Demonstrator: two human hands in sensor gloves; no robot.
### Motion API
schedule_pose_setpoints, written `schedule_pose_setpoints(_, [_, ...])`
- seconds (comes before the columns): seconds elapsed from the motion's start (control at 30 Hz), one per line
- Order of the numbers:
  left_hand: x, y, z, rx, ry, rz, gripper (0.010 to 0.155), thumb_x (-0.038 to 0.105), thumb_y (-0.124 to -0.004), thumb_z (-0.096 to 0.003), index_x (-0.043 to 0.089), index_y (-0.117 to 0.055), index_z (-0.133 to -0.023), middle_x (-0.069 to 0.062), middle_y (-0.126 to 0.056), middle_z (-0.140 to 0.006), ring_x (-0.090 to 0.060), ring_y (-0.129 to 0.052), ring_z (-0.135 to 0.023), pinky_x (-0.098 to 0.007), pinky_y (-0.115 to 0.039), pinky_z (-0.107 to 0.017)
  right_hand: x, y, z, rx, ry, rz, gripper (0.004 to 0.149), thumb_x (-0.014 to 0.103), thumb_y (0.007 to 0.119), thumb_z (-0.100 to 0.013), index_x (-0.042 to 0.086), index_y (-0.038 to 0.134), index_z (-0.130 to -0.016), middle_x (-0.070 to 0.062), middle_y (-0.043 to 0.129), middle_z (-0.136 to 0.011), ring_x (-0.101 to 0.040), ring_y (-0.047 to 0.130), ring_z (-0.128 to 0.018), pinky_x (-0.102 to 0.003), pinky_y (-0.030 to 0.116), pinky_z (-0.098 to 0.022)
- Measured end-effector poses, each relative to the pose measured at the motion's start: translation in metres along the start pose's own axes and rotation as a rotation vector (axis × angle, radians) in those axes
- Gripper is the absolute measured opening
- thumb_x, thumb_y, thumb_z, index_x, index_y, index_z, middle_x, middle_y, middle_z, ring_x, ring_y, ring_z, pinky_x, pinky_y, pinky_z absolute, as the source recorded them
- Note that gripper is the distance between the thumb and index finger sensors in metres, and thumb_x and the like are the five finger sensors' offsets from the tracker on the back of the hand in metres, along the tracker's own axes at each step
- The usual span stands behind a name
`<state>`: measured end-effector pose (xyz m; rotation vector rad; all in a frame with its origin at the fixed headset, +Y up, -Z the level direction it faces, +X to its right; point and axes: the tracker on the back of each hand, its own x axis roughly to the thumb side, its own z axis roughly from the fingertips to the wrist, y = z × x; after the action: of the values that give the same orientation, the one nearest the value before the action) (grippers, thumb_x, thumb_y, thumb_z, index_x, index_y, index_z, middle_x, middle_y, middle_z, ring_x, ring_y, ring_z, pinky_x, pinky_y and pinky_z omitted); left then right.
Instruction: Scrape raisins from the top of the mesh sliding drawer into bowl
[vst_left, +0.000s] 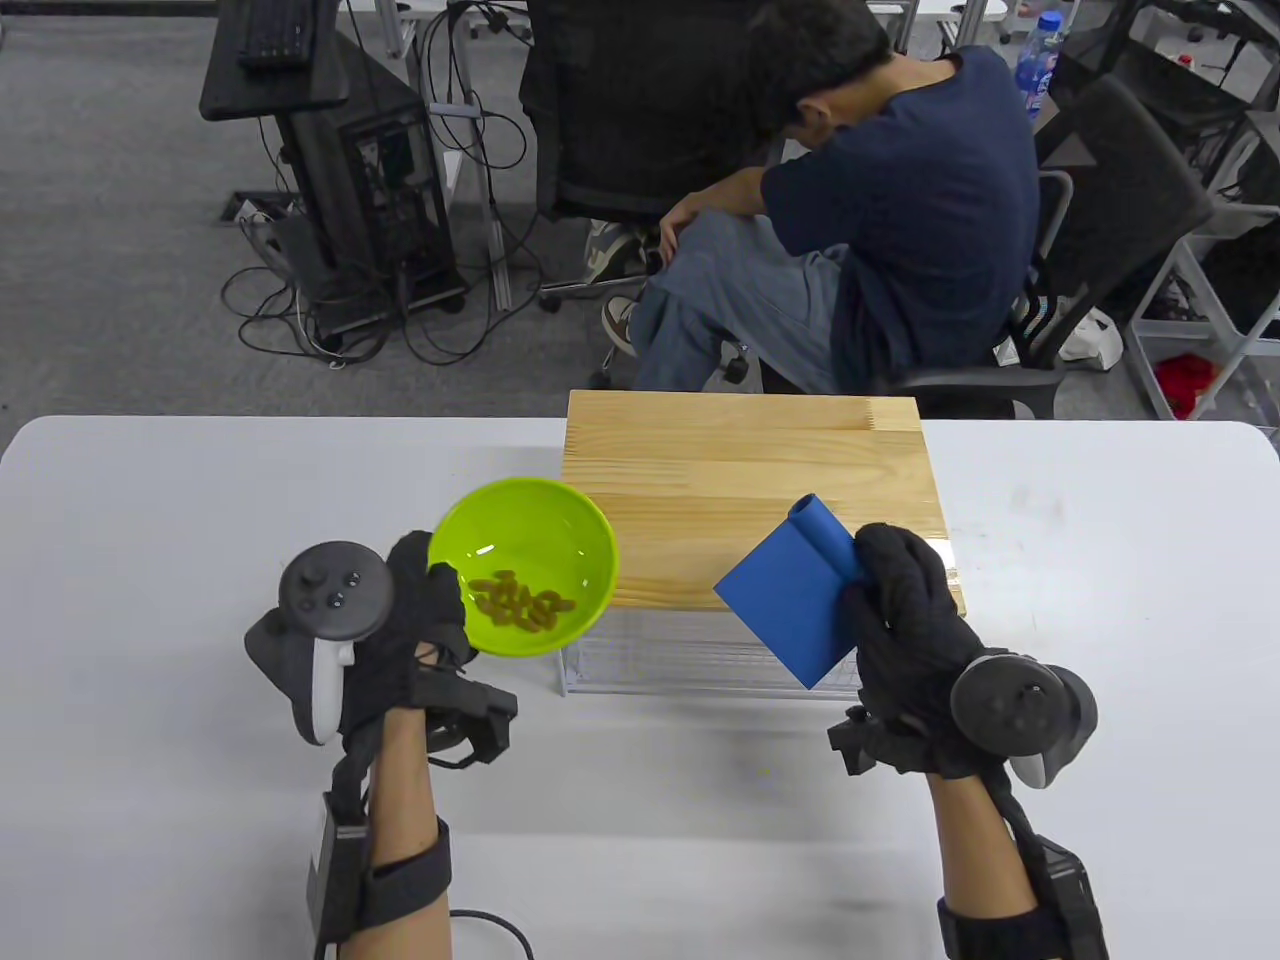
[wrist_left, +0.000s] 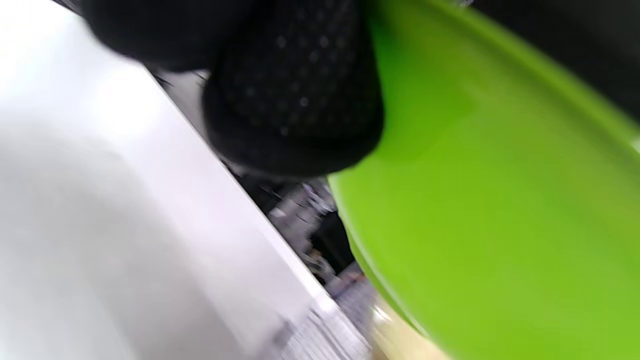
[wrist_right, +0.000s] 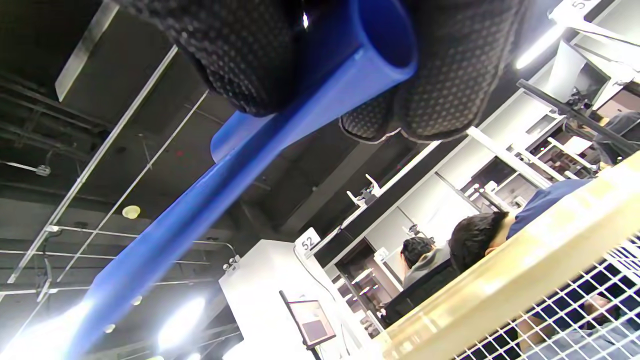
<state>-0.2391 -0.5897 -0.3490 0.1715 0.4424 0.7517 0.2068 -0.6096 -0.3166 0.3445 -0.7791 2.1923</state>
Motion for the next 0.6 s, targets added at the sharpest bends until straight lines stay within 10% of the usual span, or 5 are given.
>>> schedule_pose_setpoints(0.17, [-0.052,-0.033,-0.036,0.112,0.219,-0.052,0.049,0.025,-0.079,-0.0542,0.011,-0.073,-0.101,-0.015,-0.099,-0.081,-0.016,-0.11,-0.019,-0.027,-0.094,-0.018,-0.005,-0.001,-0.001,0.032,0.026,-0.004,0.056,0.019,0.078,-0.055,0.009,0.056,-0.106,-0.021,0.057,-0.105,-0.047,0.082,-0.083,-0.058,0.076,-0.057])
schedule_pose_setpoints(0.6, [-0.119,-0.109,-0.057,-0.09,0.441,-0.183,0.05,0.025,-0.078,-0.0542,0.01,-0.072,-0.102,-0.015,-0.1,-0.081,-0.016,-0.111,-0.023,-0.028,-0.094,-0.021,-0.016,0.004,-0.001,0.044,0.069,-0.005,0.056,0.018,0.078,-0.055,0.008,0.057,-0.105,-0.022,0.057,-0.104,-0.048,0.082,-0.082,-0.058,0.076,-0.056])
